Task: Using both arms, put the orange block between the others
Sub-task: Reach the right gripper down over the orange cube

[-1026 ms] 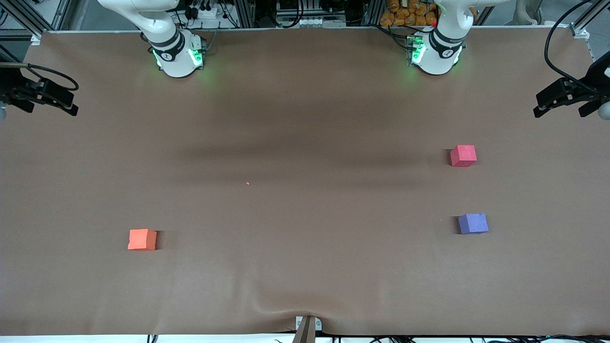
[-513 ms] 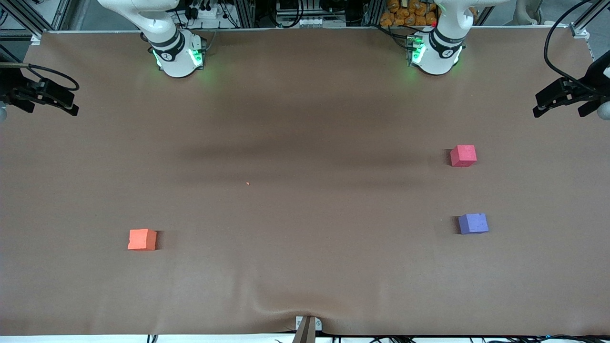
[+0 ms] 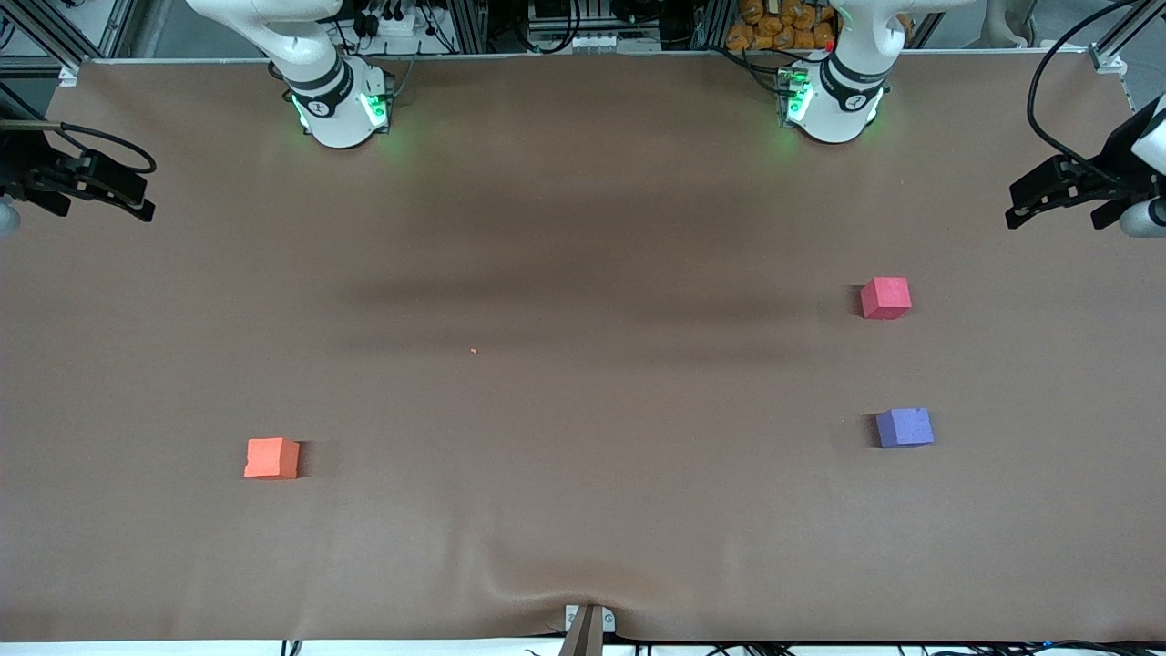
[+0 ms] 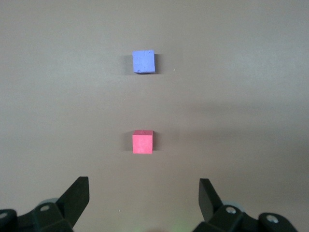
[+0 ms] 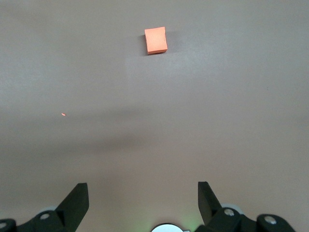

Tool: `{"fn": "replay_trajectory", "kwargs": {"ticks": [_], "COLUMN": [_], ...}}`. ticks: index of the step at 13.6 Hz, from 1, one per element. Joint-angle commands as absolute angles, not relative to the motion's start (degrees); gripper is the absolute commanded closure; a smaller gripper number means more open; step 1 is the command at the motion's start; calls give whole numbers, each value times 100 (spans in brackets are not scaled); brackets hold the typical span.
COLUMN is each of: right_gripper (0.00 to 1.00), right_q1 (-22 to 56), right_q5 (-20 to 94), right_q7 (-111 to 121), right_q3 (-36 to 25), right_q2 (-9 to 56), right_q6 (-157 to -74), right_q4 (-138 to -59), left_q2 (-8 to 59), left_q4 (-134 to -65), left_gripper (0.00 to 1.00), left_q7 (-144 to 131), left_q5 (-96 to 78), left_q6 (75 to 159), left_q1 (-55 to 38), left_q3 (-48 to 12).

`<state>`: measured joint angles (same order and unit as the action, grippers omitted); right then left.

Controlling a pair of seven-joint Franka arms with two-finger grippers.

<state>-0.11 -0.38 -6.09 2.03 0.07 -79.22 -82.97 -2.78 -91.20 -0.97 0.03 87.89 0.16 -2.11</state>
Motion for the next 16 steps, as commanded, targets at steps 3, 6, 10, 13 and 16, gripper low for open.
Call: {"fn": "replay_trajectory", "kwargs": {"ticks": [3,6,10,13,16], "right_gripper": [0,0,0,0,0], "right_q1": [35,-61,-97,140,202], "right_q5": [18,-35,17,35,45], "right_q7": [-633,-633,-607,-624,-659], "right_q3": [193,176,158,176,176], "right_q2": [26,297,903,1685,2204], "right_q6": [-7744,-7734,-7953,-8383,-8762], "right_q4": [-8262,-8279,-8253,-8244,-8235], "left_q2": [-220,-255,-272,-290,-281], "left_q4": [-9000,-8982,-8965,-9008,-9000], "left_gripper": [0,0,0,0,0], "left_q7": [-176,-167,-167,-167,-158], "left_q5": [88,88,62,70,79], "left_q6": [8745,8736,8728,8693,8684], "left_q1": [26,35,53,70,70], "left_q3": [-334,-334,-334,-325,-334]}}
